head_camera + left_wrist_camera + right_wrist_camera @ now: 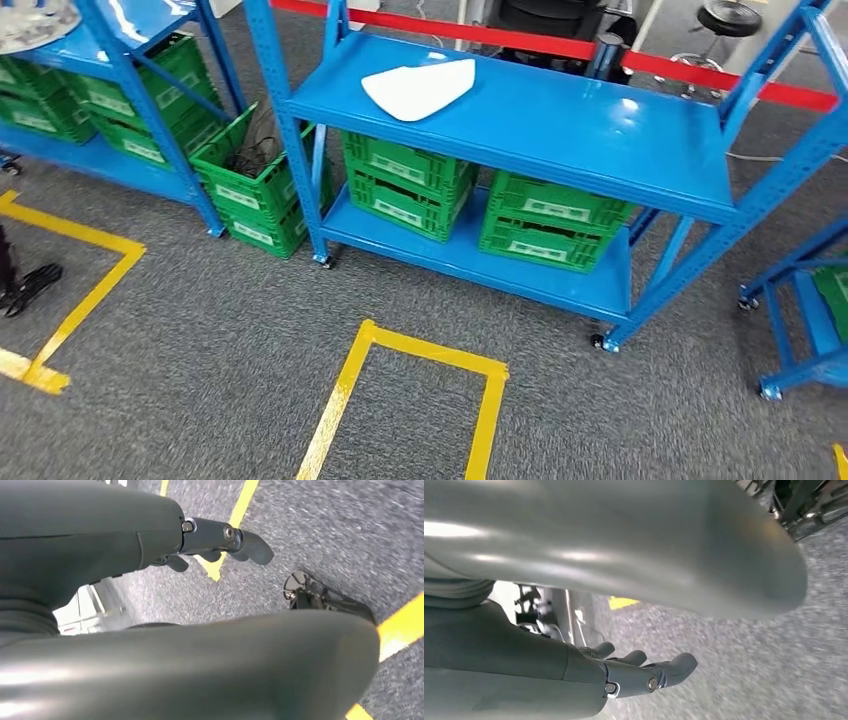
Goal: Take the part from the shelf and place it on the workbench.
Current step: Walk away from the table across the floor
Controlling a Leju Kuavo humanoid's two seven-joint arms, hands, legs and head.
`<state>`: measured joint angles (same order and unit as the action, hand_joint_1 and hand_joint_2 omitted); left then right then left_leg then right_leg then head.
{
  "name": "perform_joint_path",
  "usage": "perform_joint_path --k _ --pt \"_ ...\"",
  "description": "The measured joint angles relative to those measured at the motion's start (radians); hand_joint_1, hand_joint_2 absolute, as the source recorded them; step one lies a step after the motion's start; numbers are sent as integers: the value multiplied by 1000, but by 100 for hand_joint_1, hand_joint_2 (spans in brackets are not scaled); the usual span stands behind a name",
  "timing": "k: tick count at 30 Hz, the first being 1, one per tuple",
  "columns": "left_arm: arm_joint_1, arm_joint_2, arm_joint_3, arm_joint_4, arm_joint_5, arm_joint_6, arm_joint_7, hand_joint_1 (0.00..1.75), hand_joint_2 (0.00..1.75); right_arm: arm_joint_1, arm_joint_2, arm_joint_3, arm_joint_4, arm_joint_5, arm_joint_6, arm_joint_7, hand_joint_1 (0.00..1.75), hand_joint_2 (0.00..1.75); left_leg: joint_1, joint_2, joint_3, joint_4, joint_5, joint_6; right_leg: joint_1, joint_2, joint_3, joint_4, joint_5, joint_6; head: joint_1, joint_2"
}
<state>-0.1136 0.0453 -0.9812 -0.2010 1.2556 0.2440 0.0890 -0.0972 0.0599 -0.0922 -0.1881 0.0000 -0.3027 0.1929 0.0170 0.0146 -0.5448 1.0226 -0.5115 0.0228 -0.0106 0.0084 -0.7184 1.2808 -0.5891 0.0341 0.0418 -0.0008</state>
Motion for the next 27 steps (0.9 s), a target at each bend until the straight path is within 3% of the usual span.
perform_joint_path --k 1,4,6,8,11,12,14,20,24,25,27 --pt "0 0 0 0 -3 2 -5 0 0 1 0 2 0 0 0 2 0 0 -3 9 1 0 -1 1 2 -1 12 -22 21 -6 1 0" --pt "-2 -1 0 0 -10 6 -25 0 0 2 -1 6 0 -1 -1 5 0 0 -6 27 7 -1 -6 -2 17 -14 109 -204 98 -30 1 0" --pt "-4 -1 0 0 -11 -1 -31 0 0 0 -2 6 0 -2 -2 5 0 0 -5 33 8 -3 -7 -9 27 -22 134 -255 101 -39 1 0" --pt "-6 -1 0 -1 -9 -11 -31 0 0 0 -4 7 0 -4 -2 5 0 0 -4 36 10 -8 -8 -16 29 -20 141 -264 106 -37 2 0" --pt "-5 0 0 -1 -8 -18 -30 0 0 2 -6 7 0 -5 -1 5 0 0 -7 35 12 -16 -8 5 23 -19 164 -277 115 -13 -3 0" --pt "-5 0 0 -1 -8 -20 -30 0 0 2 -6 7 0 -6 -1 5 0 0 -8 35 13 -18 -7 10 23 -19 164 -277 113 -13 -8 0" --pt "-6 0 0 -1 -11 -31 -38 0 0 2 -6 8 0 -6 0 5 0 0 -8 34 16 -22 -6 6 24 -19 164 -275 111 -19 -14 0" --pt "-6 1 -1 -1 -31 -68 -132 0 0 2 -6 11 0 -21 2 5 0 0 -7 33 19 -30 -3 -9 25 -20 164 -274 108 -25 -27 0" --pt "-6 3 -1 -1 -28 -61 -148 0 0 3 -7 12 0 -24 4 7 0 0 -9 32 37 -61 7 14 18 -20 164 -258 136 -8 -31 0" --pt "-6 1 -1 -1 -27 -58 -147 0 0 3 -7 12 0 -24 5 8 0 0 -6 32 47 -75 14 18 16 -18 156 -241 127 -3 -31 0" --pt "-6 -1 -1 -1 -25 -56 -143 0 0 3 -8 12 0 -24 5 9 0 0 -3 31 53 -87 24 17 10 -13 123 -166 65 6 -23 0"
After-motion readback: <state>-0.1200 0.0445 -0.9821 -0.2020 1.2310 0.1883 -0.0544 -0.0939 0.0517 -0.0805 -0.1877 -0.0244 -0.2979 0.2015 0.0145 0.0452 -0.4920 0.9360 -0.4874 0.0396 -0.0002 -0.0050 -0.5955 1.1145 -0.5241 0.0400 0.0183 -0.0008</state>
